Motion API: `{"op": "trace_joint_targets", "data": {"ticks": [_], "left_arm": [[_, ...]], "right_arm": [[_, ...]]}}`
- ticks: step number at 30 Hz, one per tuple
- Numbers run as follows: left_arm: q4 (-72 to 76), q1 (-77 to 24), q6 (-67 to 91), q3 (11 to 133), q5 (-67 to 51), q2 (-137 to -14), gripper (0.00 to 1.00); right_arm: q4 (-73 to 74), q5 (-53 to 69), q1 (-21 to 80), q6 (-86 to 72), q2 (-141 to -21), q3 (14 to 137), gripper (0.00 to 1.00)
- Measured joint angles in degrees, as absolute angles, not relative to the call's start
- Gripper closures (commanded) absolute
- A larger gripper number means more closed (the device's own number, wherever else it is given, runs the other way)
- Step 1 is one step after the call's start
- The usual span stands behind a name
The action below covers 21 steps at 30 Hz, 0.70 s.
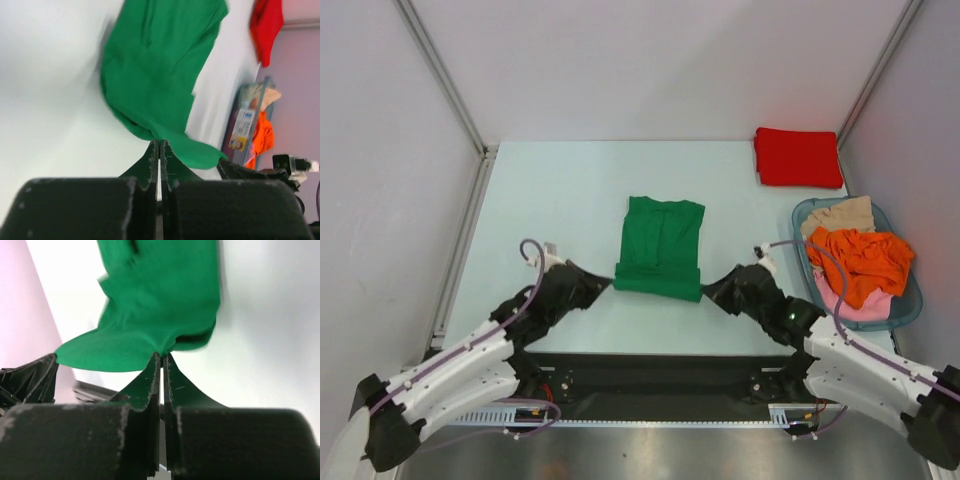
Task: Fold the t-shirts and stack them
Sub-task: Fold the tshirt
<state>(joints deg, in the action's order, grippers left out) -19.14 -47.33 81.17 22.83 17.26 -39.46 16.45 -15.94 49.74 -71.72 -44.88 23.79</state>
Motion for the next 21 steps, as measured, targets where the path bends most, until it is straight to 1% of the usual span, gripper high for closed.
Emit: {"op": "trace_joint_targets", "data": {"ticks": [2,3,7,11,14,17,21], "left_arm": [[-17.06,-42.17,77.45,28.08,15.7,-44.97,1.0],[-15.51,-38.89,75.22,31.18,13.78,-48.88,1.0],[-12.51,-31.18,68.42,40.62,8.4,-61.69,1.0],[-10.48,-25.87,63.51,51.4,4.16,-75.81,1.0],[-9.43,-22.55,61.28,59.13,0.73,-85.73,1.0],[-8.38,-20.27,60.29,64.4,-1.85,-92.55,1.0],[-7.75,-18.44,59.88,69.58,-5.04,-99.39,1.0]], "right_arm": [[15.11,-11.25,42.52,-67.61,-47.99,27.05,1.0],[13.76,-7.86,37.8,-64.66,-51.4,29.21,1.0],[10.22,2.94,26.48,-56.31,-65.49,38.44,1.0],[8.69,10.09,20.78,-49.93,-79.72,49.56,1.0],[8.14,13.91,18.35,-46.72,-88.84,57.63,1.0],[7.88,16.91,16.82,-44.77,-95.98,64.2,1.0],[7.81,19.27,15.38,-43.59,-102.45,69.25,1.0]]}}
